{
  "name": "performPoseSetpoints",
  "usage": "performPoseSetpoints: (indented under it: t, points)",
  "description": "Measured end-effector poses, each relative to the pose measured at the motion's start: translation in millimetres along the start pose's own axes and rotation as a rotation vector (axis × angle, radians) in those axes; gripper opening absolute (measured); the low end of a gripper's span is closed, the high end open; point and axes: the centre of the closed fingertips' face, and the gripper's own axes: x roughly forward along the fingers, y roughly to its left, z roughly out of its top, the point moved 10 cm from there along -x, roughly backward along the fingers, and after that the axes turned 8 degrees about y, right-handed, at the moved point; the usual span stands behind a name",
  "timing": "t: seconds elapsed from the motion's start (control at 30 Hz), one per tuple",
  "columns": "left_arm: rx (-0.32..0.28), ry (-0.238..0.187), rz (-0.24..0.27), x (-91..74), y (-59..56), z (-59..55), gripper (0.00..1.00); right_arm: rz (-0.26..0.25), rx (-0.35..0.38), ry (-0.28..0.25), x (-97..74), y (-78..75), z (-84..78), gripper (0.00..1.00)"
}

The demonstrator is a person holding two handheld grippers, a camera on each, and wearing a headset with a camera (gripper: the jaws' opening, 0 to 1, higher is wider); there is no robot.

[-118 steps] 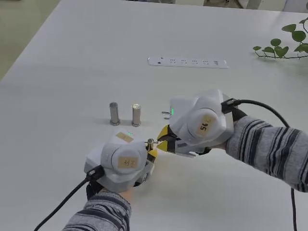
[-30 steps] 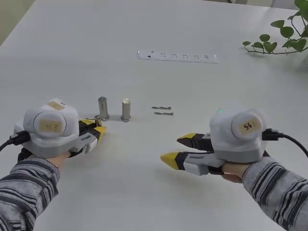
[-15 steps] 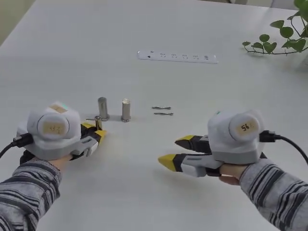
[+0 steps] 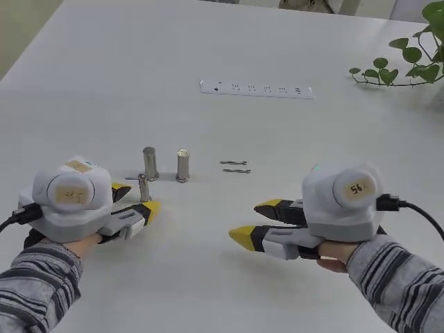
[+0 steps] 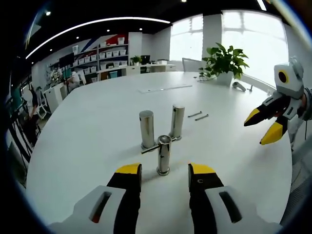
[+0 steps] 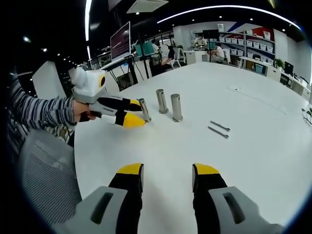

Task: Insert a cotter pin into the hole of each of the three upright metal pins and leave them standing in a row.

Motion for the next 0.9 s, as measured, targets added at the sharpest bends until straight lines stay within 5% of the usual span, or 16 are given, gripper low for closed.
performPoseSetpoints:
  t: [0.33, 0.9]
  points:
    - [0.066, -0.042, -0.010, -19.9, -11.3, 9.5, 0.59, -0.011, -0.018, -0.075, 2.4, -4.2, 20.9, 0.36]
    - [0.035, -0.062, -0.004, -46.5, -25.6, 13.0, 0.80, -0.015, -0.039, -0.150, 31.0, -13.2, 62.8, 0.36]
